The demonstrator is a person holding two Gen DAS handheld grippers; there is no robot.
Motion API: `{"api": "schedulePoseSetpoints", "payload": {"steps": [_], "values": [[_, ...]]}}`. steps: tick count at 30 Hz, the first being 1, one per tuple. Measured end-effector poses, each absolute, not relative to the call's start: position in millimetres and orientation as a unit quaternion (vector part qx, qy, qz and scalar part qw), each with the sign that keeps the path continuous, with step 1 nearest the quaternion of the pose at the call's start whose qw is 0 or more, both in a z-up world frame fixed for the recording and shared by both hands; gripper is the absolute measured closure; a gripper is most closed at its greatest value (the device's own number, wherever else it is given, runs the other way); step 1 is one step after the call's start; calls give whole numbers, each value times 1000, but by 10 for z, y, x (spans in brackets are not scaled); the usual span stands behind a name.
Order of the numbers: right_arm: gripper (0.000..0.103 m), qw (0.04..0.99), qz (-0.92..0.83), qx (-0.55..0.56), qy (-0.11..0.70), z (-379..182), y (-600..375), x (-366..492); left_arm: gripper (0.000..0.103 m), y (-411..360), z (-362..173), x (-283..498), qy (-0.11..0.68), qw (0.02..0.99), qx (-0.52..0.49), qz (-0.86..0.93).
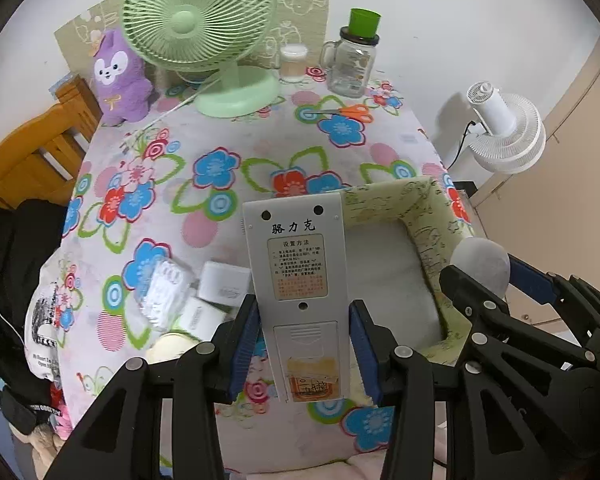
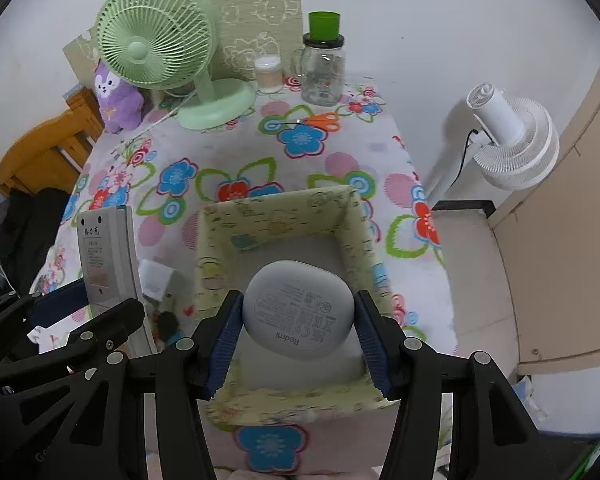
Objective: Organize rigid objects
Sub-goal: 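Lift and carry the white box and earbud case over the fabric basket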
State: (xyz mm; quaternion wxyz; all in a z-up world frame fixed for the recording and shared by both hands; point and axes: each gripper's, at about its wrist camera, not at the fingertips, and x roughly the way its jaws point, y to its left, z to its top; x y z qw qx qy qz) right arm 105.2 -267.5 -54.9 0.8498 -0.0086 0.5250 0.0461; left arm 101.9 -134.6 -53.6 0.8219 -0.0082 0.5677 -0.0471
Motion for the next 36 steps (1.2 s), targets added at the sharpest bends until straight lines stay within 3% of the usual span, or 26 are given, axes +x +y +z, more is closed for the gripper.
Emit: {"api": "schedulePoseSetpoints", "payload": {"steps": [19, 36], "values": [[44, 831, 41, -22, 554, -798, -3475, 1291, 57, -2073, -892, 1220, 604, 794, -46, -55], [44, 809, 65, -50, 582, -1120, -3469, 1464, 56, -2208, -1488, 1261, 658, 752, -45, -20]]}}
